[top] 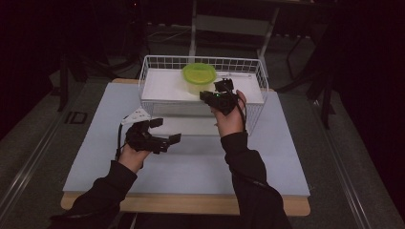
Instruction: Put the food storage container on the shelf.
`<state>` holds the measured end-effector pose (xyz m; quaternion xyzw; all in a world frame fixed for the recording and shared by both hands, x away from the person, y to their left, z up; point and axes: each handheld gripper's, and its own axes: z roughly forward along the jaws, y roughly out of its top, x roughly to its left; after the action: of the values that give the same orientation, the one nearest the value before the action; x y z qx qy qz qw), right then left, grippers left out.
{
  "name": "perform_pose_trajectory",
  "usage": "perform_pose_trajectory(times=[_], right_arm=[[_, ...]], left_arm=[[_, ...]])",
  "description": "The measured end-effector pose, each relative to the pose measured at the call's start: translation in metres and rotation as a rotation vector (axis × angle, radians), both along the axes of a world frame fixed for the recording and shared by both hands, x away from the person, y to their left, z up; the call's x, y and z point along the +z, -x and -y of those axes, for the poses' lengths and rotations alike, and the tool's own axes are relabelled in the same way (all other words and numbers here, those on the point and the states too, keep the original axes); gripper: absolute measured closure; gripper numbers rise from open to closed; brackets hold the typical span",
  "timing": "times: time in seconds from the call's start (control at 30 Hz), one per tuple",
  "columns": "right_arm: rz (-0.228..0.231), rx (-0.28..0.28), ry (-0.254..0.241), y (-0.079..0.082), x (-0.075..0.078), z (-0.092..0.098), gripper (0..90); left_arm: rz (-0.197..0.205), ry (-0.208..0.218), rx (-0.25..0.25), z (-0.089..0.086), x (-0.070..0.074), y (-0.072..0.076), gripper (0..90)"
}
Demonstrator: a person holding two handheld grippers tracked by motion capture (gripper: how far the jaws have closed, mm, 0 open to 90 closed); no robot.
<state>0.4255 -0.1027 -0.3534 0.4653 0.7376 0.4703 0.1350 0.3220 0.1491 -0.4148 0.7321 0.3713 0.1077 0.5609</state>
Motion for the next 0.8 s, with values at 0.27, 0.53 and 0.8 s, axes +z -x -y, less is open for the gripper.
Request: perform_pose_trajectory(times=[0.27,0.53,0.8], right_arm=[[-0.016,-0.005,0.007,-0.009,0.004,-0.007,75.2],[-0.011,0.018,0.003,0.005,0.004,-0.005,74.5],[-0.003,0.063,0.009,0.029,-0.002,0.0,72.0]], left_arm=[[0.001,0.01,-0.001,0.0,0.0,0.001,2.7],[0.004,0.014,0.0,-0.003,0.0,0.005,2.7],[-0.004,0.016,0.001,-0.008,-0.003,0.012,2.7]])
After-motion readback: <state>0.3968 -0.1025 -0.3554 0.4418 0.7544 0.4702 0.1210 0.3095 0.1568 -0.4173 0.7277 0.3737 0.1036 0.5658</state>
